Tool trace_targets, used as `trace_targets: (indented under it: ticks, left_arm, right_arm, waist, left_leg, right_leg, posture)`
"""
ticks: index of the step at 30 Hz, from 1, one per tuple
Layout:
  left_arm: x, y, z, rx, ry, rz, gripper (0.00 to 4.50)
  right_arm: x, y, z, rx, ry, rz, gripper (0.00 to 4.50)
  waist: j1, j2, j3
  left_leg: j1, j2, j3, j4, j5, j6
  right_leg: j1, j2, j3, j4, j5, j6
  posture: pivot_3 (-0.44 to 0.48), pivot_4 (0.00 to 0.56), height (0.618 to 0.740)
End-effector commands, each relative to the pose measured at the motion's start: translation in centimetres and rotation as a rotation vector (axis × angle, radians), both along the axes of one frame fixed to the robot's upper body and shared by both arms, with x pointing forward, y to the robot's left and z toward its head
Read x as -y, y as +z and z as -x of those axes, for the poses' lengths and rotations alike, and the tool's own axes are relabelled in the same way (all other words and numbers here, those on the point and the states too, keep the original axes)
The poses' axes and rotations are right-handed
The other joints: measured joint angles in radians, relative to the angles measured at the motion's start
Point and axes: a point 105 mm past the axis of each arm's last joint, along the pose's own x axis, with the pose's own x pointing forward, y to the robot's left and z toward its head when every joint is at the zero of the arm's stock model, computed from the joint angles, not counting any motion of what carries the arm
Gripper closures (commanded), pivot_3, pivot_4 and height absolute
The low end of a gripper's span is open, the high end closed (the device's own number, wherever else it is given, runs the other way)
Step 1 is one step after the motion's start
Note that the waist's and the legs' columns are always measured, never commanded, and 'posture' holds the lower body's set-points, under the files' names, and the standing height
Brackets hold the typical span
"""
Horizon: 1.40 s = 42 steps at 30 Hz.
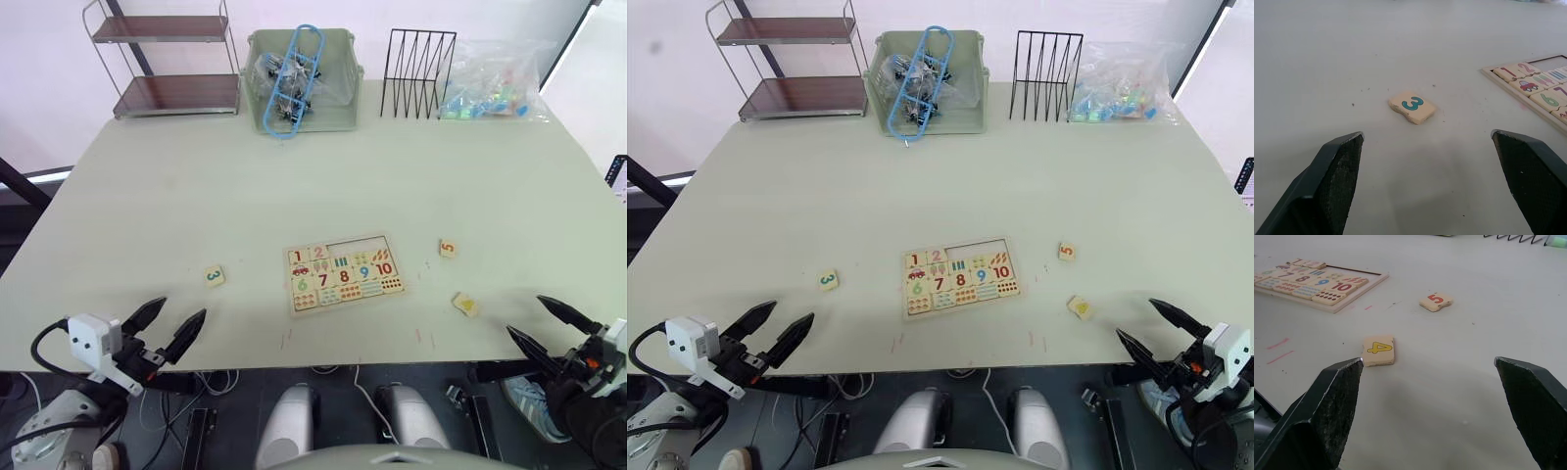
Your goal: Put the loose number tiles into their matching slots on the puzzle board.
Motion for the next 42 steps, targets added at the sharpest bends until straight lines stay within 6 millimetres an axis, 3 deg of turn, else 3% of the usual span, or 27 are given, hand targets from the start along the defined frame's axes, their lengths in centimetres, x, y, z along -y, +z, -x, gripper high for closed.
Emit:
trace_targets:
  ticks: [1,9,20,26,32,42]
  left_arm:
    - [-0.5,0.4,0.1,0.013,-0.012,-0.021,0.07]
    - [-1.9,1.4,-0.5,0.004,-0.096,-0.094,0.07]
    - [-3.1,2.7,-4.6,-0.063,-0.375,-0.281,0.07]
    - [-2.2,3.3,-7.7,-0.093,-0.570,-0.377,0.07]
    - [-0.8,2.5,-10.1,-0.132,-0.688,-0.455,0.07]
    - [-0.4,1.4,-11.1,-0.193,-0.774,-0.526,0.07]
  right_arm:
    - [0.1,1.1,0.0,0.051,0.010,0.008,0.00]
    - [-0.4,2.2,0.2,0.042,0.130,0.019,0.00]
    - [-2.4,4.4,0.7,0.043,0.387,0.033,0.00]
    - [-2.9,4.8,0.9,0.048,0.463,0.039,0.00]
    - [-2.9,4.9,0.8,0.062,0.468,0.060,0.00]
    - [-2.5,5.4,0.6,0.091,0.446,0.085,0.00]
  waist:
    - [0.000,0.000,0.000]
    - [0.000,0.000,0.000]
    - [0.002,0.000,0.000]
    - [0.006,0.000,0.000]
    - [0.004,0.000,0.000]
    - [-0.001,0.000,0.000]
  left_leg:
    - [0.000,0.000,0.000,0.000,0.000,0.000]
    - [0.000,0.000,0.000,0.000,0.000,0.000]
    - [0.000,0.000,0.001,0.000,0.000,0.000]
    - [0.000,0.000,0.000,0.000,0.000,0.000]
    - [-0.001,-0.002,0.000,0.000,0.000,0.000]
    - [-0.001,-0.002,0.000,0.000,0.000,0.000]
  right_leg:
    - [0.000,0.000,0.000,0.000,0.000,0.000]
    - [0.000,0.000,0.000,0.000,0.000,0.000]
    - [0.000,0.000,-0.001,0.000,0.000,0.000]
    - [0.000,0.001,-0.002,0.000,0.001,-0.002]
    - [0.000,0.001,-0.002,0.000,0.004,0.003]
    - [0.000,0.001,-0.002,0.000,0.004,0.003]
  posture:
    - [0.000,0.150,0.740]
    - [0.000,0.150,0.740]
    - [0.000,0.150,0.740]
    - [0.000,0.150,0.740]
    - [0.000,0.150,0.740]
    - [0.000,0.150,0.740]
